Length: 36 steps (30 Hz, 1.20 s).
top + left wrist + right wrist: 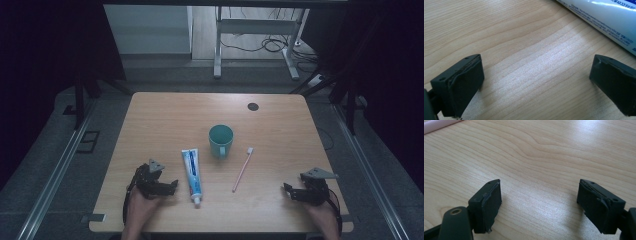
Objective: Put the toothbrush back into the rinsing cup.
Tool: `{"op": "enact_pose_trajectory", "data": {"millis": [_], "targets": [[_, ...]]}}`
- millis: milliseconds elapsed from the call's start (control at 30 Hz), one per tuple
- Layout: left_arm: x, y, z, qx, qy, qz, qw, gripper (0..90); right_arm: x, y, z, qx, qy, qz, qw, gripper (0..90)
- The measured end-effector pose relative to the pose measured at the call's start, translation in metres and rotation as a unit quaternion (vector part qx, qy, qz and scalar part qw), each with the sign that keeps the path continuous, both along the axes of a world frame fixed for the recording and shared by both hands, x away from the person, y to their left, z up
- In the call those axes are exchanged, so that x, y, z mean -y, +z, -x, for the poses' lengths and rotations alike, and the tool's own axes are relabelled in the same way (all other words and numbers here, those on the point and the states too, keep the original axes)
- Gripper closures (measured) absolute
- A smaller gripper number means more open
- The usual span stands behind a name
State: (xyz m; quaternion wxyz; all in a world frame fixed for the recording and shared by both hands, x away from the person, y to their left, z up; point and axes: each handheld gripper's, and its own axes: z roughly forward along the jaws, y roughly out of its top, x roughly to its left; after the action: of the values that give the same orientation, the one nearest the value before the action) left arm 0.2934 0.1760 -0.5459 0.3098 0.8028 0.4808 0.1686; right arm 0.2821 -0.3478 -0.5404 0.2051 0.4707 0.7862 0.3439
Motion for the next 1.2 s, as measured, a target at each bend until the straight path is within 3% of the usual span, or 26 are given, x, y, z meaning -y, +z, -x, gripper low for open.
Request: {"op": "enact_pose_trajectory", "data": {"millis": [633,1200], "targets": [[-0.0001,0.0,-0.0001,0.0,0.0,0.001,1.0,0.0,-0.0012,0.0,0.0008,-0.003,0.008,0.002,1.0,16.1],[-0.0001,0.0,-0.0001,0.0,0.0,0.001,1.0,0.0,0.0022,0.0078,0.0031,-0.009,0.02,-0.005,0.9997,35.6]]}}
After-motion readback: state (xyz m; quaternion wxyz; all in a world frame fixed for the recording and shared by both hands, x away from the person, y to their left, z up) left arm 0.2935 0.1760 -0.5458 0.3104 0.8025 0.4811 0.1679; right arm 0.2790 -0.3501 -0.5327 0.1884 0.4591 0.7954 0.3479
